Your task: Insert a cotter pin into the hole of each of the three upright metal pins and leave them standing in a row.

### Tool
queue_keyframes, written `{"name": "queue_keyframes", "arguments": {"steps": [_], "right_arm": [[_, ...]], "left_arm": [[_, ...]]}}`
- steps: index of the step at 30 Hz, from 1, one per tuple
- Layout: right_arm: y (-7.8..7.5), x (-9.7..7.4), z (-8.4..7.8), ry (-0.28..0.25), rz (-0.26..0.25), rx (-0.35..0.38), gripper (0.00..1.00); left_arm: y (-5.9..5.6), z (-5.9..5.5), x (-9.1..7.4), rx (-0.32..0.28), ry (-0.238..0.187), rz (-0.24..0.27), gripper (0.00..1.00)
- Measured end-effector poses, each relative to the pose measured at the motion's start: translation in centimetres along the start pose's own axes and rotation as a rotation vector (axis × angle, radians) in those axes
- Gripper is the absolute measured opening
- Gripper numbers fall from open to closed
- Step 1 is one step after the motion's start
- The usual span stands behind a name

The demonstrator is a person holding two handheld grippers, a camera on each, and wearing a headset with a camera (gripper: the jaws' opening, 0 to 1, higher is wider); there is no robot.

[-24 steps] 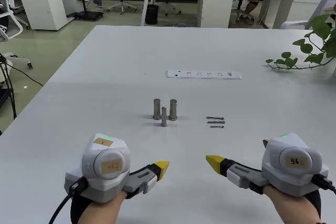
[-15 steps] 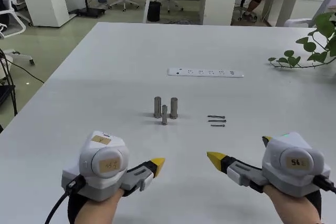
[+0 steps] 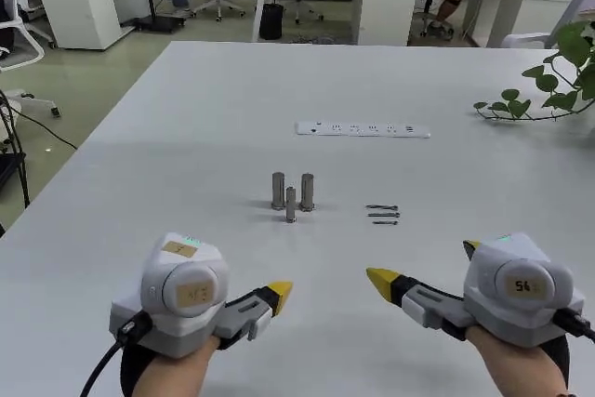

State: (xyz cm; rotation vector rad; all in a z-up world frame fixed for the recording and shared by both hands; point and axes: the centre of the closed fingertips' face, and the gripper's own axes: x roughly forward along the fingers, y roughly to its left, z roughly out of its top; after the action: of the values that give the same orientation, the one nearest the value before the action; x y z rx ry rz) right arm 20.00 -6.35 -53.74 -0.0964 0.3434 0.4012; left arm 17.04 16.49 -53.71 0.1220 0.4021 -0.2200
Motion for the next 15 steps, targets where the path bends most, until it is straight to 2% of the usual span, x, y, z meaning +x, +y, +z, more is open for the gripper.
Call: {"name": "queue_keyframes", "arguments": {"steps": [15], "right_arm": [[0.19,0.0,0.07,0.003,0.007,-0.003,0.84]], "left_arm": [[0.09,-0.04,-0.08,-0.002,0.005,0.001,0.89]]}}
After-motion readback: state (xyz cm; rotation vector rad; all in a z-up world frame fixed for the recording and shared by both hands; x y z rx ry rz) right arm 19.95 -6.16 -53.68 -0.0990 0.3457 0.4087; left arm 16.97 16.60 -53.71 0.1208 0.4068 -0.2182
